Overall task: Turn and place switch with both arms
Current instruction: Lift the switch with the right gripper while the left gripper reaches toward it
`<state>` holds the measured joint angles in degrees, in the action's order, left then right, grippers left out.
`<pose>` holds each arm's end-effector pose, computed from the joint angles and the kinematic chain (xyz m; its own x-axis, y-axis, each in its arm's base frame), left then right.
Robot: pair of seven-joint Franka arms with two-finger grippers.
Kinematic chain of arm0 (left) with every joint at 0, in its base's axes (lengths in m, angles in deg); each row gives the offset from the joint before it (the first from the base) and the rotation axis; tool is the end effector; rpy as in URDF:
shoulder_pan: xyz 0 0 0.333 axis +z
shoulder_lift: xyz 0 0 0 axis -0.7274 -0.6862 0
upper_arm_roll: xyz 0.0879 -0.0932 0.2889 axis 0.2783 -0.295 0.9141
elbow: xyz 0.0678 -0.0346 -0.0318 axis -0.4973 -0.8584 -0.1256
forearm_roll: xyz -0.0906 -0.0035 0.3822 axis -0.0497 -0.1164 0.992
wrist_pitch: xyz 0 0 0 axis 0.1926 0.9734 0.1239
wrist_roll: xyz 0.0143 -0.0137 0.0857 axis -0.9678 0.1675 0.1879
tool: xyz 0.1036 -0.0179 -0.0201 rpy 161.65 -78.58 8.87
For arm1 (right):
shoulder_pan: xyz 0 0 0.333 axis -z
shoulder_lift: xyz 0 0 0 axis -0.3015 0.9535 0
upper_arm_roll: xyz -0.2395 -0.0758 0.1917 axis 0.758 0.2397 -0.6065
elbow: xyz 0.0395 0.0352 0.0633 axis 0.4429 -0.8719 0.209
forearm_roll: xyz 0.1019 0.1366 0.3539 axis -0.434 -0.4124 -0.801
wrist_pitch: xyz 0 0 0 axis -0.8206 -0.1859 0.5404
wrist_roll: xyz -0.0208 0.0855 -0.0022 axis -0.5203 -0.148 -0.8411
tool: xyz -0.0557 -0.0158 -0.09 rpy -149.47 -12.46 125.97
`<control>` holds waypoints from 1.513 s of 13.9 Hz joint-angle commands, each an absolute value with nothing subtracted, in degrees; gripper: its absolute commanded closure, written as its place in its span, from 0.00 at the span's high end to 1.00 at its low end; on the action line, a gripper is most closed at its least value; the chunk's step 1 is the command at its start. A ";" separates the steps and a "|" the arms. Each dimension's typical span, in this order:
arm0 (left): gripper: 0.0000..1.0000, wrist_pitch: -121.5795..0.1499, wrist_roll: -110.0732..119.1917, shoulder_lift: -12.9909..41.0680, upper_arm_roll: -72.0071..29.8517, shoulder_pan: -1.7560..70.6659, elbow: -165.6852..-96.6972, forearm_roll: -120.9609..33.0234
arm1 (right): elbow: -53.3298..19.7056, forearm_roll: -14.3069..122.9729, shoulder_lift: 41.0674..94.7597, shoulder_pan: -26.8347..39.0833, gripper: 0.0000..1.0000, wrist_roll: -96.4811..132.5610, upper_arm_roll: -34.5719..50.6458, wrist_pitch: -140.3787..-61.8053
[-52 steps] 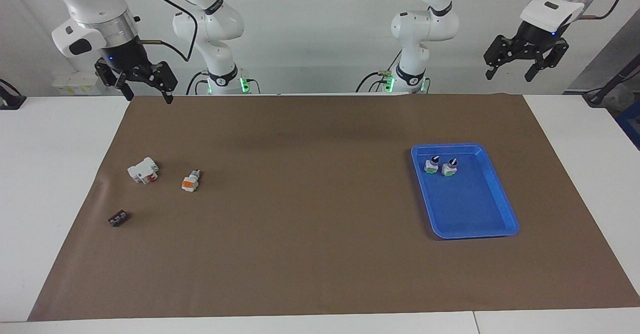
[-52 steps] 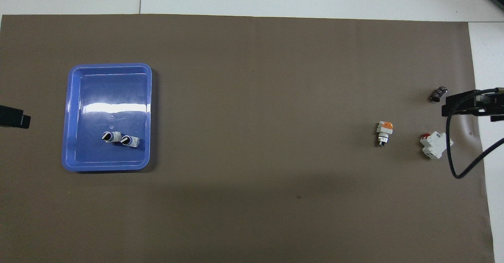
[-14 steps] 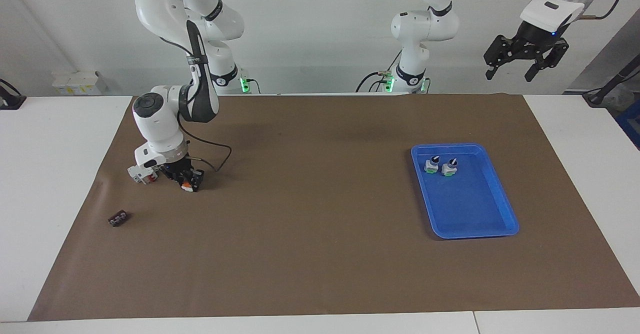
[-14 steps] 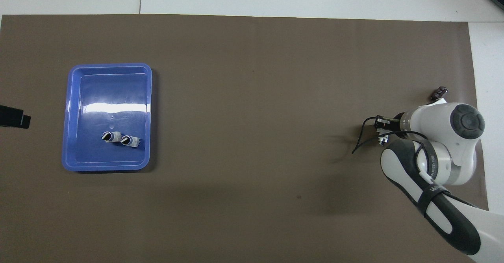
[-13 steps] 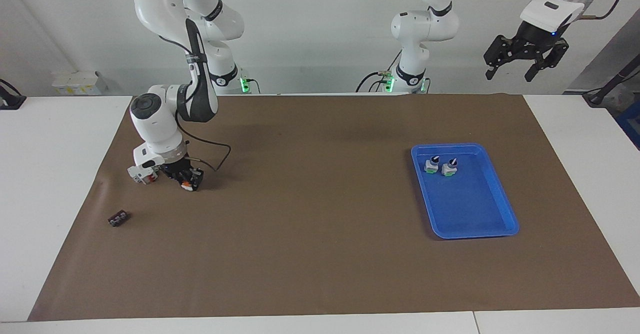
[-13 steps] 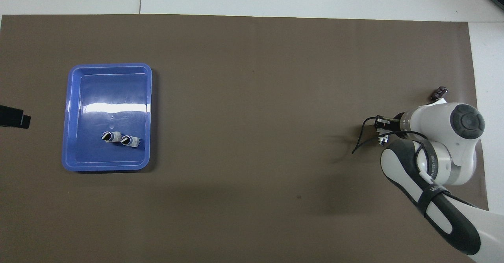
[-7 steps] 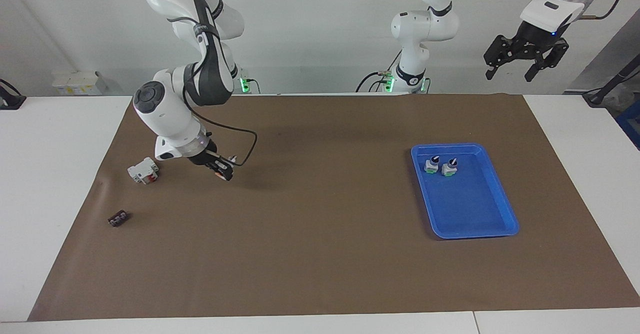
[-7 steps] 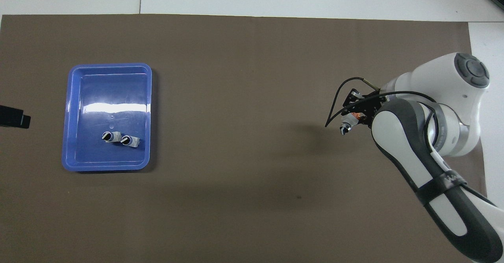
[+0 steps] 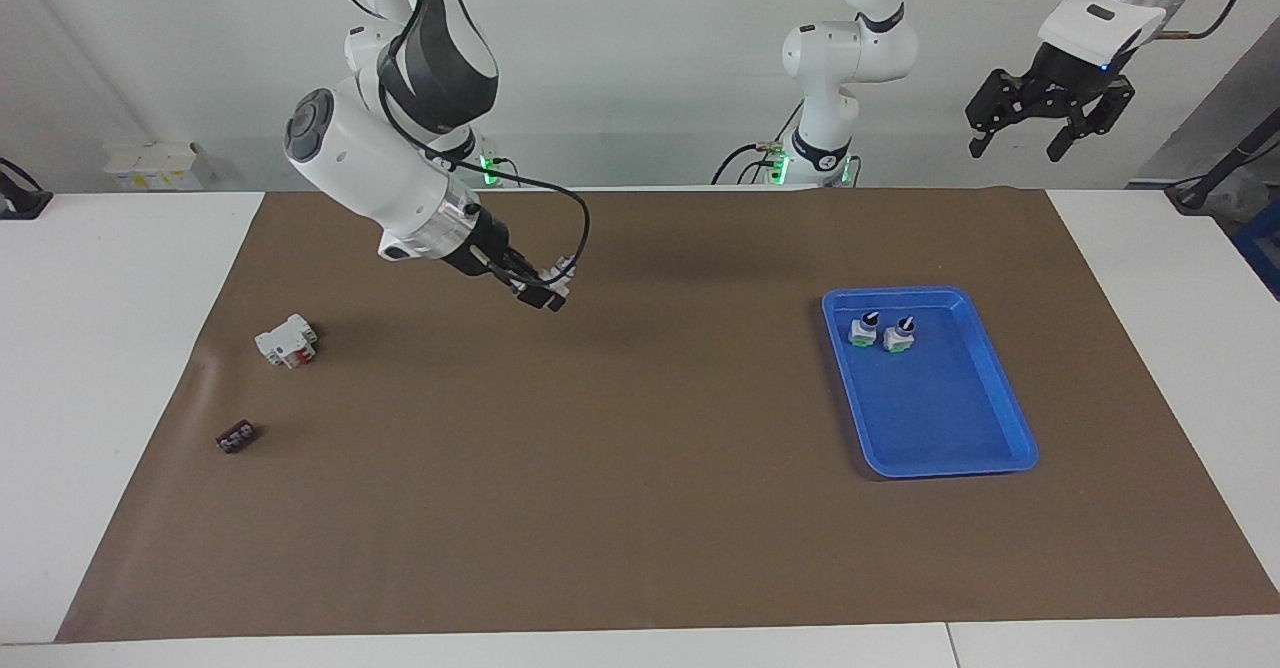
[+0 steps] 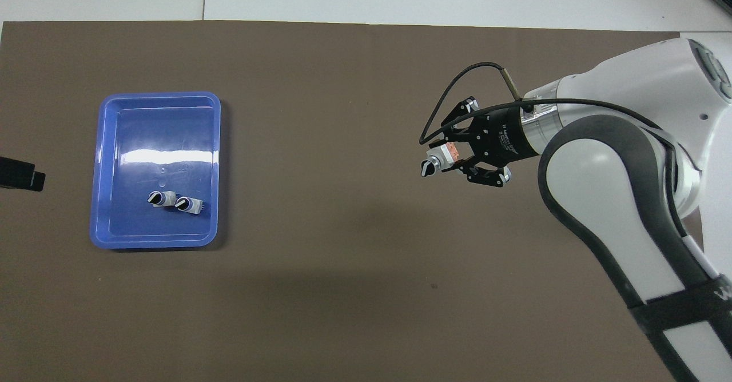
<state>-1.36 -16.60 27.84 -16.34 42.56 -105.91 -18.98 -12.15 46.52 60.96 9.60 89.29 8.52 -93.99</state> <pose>0.5101 -0.0212 0.6932 0.9897 -0.1422 -0.0178 -0.1420 -0.9898 0.0079 0.5863 0.1944 0.5131 0.4674 -0.6912 -0.5512 -0.8831 -0.3938 -0.2550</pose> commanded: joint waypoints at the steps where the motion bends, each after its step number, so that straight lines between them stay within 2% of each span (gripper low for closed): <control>1: 1.00 -1.26 -16.51 29.98 -16.47 42.72 -108.74 -19.62 | -10.18 37.76 60.66 10.43 0.00 95.28 7.77 -93.09; 4: 1.00 -1.43 -16.07 30.51 -17.08 42.01 -109.36 -19.62 | -10.00 30.44 60.75 10.17 0.00 101.43 5.23 -94.84; 8: 1.00 -2.22 -13.09 31.22 -20.06 40.35 -110.84 -21.11 | -8.78 28.41 61.10 5.61 0.00 113.63 3.72 -100.73; 10: 0.73 -4.84 -12.29 31.31 -22.78 40.17 -111.37 -21.47 | -8.33 29.02 61.27 3.06 0.00 117.87 3.64 -103.36; 12: 0.74 -9.50 -12.29 32.01 -26.12 40.17 -113.22 -23.91 | -8.33 29.29 61.36 0.07 0.00 119.02 3.64 -107.66; 13: 0.71 -10.21 -12.20 32.01 -26.57 40.17 -113.14 -27.06 | -8.33 29.29 61.54 -0.64 0.00 119.72 3.64 -109.60; 14: 0.60 -10.40 -12.12 31.92 -26.58 39.73 -112.87 -30.66 | -8.33 29.29 61.54 -1.60 0.00 119.82 3.64 -111.10; 16: 0.59 -10.66 -12.64 31.75 -26.84 39.55 -112.52 -35.60 | -8.33 29.29 62.06 -4.06 0.00 120.25 3.72 -114.70; 21: 0.58 -14.43 -16.49 31.48 -27.10 39.55 -112.69 -46.68 | -8.33 29.55 62.15 -4.25 0.00 120.26 3.72 -115.94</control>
